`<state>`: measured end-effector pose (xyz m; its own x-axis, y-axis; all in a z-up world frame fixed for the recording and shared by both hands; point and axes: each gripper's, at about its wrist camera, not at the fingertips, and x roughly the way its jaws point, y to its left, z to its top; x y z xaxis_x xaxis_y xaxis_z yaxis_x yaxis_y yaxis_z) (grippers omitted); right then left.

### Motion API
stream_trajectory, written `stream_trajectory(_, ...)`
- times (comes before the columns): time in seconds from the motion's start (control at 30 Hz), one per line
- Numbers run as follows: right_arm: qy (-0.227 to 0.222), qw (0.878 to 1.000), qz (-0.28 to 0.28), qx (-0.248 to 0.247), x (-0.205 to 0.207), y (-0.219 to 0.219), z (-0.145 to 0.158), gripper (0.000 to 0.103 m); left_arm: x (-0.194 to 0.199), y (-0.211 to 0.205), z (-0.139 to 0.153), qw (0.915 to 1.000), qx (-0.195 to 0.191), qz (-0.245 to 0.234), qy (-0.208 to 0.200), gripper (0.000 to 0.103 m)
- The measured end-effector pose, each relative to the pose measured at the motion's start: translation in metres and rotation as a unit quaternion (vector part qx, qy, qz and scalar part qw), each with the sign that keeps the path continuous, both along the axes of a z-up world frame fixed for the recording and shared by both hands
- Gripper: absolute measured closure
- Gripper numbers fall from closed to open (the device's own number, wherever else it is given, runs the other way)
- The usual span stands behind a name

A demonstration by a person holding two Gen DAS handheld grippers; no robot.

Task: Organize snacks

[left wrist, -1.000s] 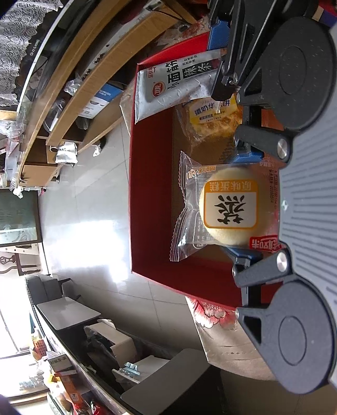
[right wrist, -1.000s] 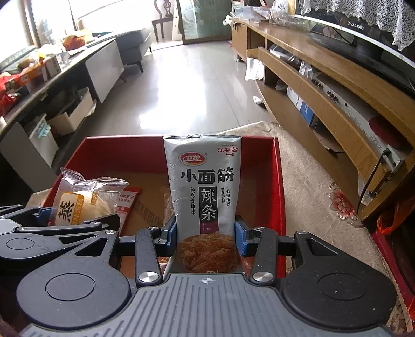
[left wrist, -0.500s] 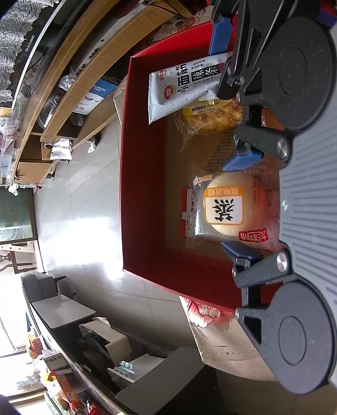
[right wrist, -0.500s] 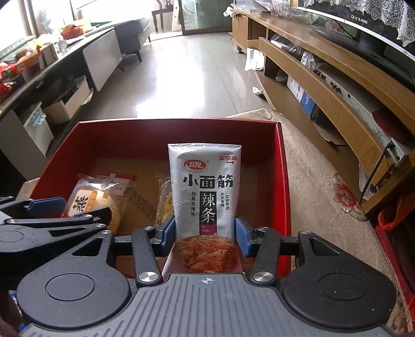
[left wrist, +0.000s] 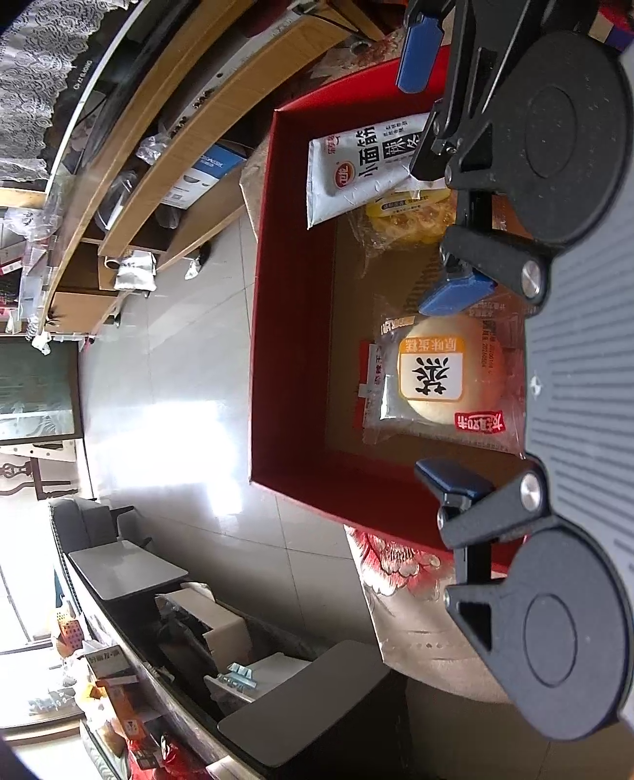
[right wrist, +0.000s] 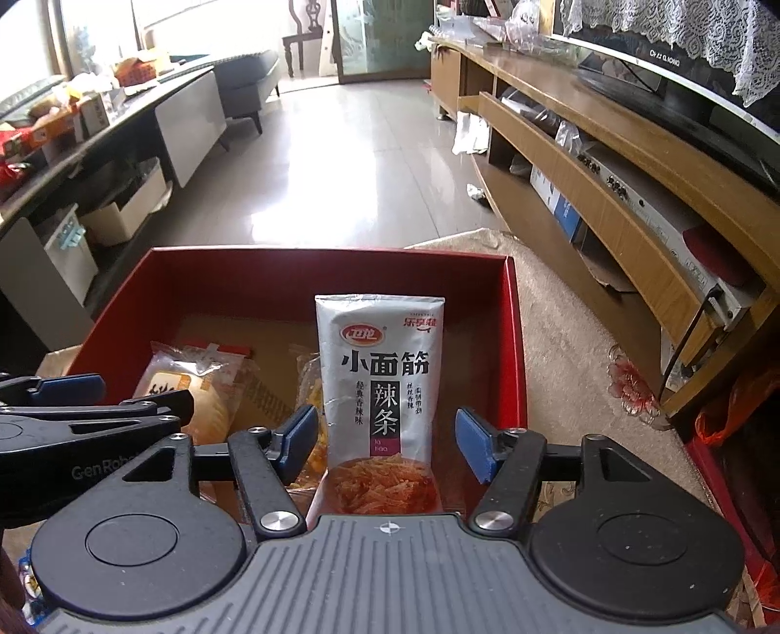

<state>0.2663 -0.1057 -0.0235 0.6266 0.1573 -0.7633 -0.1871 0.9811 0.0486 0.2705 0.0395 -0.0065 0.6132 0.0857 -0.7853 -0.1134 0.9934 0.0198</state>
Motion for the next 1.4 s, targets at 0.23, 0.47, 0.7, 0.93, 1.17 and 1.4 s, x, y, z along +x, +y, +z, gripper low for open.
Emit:
stream_trajectory(0.23,-0.008,1.000,-0.005,0.006,-0.006,-0.001,0.006,0.030,-0.011,0.004,0.009,0.9999,-0.007,0.003,-0.012,0.039)
stream_trajectory(0.47,-0.021,1.000,-0.009,0.013,-0.017,-0.003,0.015,0.030,-0.022,0.004,0.020,0.9996,-0.009,0.000,-0.026,0.039)
stream_trajectory(0.7,-0.025,1.000,-0.003,0.013,-0.030,-0.002,0.020,0.030,-0.035,0.007,0.023,0.9995,-0.017,0.000,-0.027,0.039)
stream_trajectory(0.93,-0.027,1.000,0.011,0.008,-0.040,0.002,0.022,0.029,-0.051,0.013,0.023,0.9995,-0.018,-0.001,-0.027,0.039)
stream_trajectory(1.17,-0.024,0.999,0.026,0.005,-0.049,0.010,0.022,0.029,-0.066,0.021,0.021,0.9996,-0.017,0.000,-0.023,0.039)
stream_trajectory(1.4,-0.014,0.999,0.039,0.009,-0.061,0.018,0.019,0.028,-0.083,0.034,0.019,0.9997,-0.021,0.001,-0.014,0.039)
